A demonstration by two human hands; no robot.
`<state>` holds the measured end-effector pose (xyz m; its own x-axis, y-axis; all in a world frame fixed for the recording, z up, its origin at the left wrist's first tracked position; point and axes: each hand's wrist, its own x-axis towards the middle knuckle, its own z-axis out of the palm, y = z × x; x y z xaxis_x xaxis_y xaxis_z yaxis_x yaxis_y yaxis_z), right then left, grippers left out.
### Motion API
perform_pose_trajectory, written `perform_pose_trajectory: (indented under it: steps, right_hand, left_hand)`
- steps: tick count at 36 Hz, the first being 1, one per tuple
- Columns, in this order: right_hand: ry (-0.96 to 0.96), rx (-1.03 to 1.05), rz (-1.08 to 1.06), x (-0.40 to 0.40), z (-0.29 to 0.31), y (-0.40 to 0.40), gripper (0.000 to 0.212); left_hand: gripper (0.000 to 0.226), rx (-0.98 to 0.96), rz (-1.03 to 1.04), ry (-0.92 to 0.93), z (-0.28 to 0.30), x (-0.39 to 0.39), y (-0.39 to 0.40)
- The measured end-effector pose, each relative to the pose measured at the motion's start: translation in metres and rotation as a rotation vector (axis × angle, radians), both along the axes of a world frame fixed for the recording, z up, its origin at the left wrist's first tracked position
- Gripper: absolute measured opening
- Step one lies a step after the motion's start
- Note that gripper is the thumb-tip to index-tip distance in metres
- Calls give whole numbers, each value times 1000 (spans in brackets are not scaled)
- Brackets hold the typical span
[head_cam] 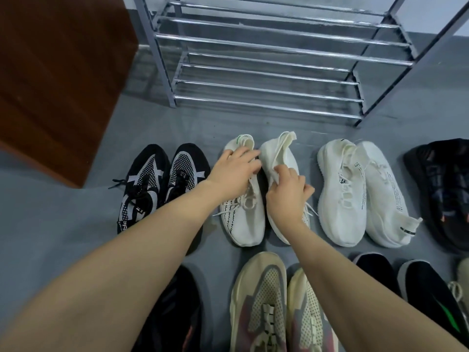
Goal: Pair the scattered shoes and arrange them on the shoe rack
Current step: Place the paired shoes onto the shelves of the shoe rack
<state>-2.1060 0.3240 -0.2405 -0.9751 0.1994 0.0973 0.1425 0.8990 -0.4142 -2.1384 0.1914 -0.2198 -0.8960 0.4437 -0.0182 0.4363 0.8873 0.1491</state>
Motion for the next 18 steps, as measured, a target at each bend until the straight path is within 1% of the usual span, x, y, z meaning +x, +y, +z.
perform_pose_trajectory:
  steps: [3,5,8,11,13,16,18]
  right_hand:
    - [161,50,26,-3,4,0,36]
    - [237,97,69,-4,6,-2,36]
    - [358,174,134,-2,12,-5,38]
    - [452,203,214,0,22,-6,35]
    - [472,218,256,-1,29,-7,36]
    - [505,223,324,-3,39,-9,38]
    - [535,230,361,-1,46,-15,37]
  left_hand:
    - [51,108,21,27,11,-1,0]
    - [63,159,47,83,22,-2,-1]
    - [67,85,21,142,37,-5,-6]
    - [66,-11,-1,127,45,-4,-11]
    - [63,-52,-10,166,47,0,-16]
    - [45,-62,-25,236,56,5,-28]
    - [33,-109,-36,248,65,7,-37]
